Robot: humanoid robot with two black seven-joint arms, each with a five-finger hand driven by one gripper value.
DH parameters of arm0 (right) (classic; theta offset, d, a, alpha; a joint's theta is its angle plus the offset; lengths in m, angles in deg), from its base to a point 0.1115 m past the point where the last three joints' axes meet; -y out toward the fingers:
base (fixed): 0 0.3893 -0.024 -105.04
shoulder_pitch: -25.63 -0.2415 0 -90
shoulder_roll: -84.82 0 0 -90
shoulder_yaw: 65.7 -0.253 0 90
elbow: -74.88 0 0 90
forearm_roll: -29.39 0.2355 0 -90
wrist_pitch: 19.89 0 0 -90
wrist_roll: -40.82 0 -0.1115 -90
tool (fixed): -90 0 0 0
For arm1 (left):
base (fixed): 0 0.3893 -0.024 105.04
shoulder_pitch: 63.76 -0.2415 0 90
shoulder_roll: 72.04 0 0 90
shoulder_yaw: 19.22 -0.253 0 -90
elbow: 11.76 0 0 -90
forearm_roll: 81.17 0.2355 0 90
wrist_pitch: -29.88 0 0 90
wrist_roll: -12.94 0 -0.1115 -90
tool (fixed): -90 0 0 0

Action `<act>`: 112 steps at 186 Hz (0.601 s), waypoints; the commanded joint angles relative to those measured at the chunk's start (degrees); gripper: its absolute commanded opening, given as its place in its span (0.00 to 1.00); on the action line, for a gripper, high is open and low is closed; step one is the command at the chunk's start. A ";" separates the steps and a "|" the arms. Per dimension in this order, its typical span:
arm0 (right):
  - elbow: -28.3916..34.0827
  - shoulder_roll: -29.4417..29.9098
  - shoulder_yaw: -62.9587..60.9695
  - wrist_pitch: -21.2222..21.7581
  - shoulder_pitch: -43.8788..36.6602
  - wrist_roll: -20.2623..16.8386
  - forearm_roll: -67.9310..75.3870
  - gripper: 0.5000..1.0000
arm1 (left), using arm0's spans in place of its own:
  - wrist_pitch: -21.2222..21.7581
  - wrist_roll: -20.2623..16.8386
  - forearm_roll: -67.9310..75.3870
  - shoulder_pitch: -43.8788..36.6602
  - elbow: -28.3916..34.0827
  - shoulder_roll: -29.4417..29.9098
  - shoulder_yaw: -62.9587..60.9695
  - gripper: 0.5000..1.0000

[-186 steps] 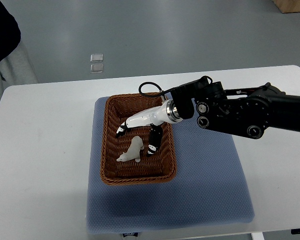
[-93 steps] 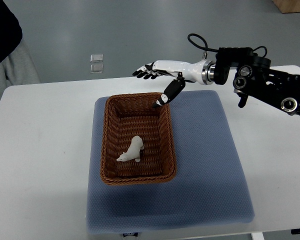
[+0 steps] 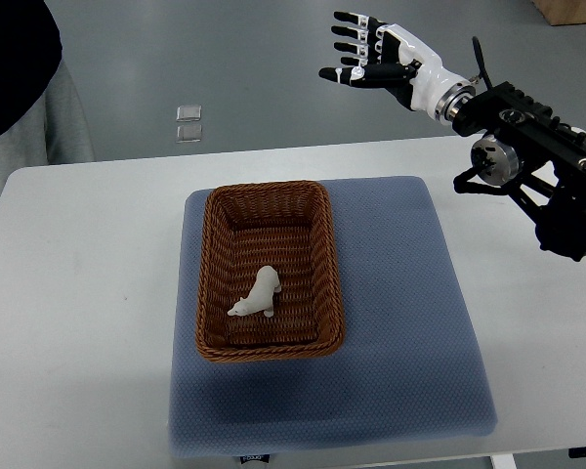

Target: Place white bear in brown basket with right hand

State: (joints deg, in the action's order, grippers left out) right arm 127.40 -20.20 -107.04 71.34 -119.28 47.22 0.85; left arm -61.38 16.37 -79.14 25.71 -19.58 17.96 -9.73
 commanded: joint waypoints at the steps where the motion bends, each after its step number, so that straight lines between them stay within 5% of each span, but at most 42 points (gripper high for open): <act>1: -3.04 3.24 -5.85 -1.85 2.17 0.02 5.77 0.85 | 0.02 0.00 -0.01 0.00 0.00 0.00 0.00 1.00; 57: -17.27 11.59 -20.09 -1.76 5.78 1.51 10.96 0.85 | -0.06 0.00 -0.01 0.00 0.00 0.00 0.00 1.00; 112: -18.51 12.21 -25.28 1.23 8.94 1.95 20.89 0.85 | -0.06 0.00 -0.01 -0.26 0.00 0.00 0.09 1.00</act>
State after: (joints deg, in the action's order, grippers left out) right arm 109.09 -8.05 -131.87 70.97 -111.28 49.10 18.05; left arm -61.38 16.35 -79.14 25.59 -19.58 17.96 -9.72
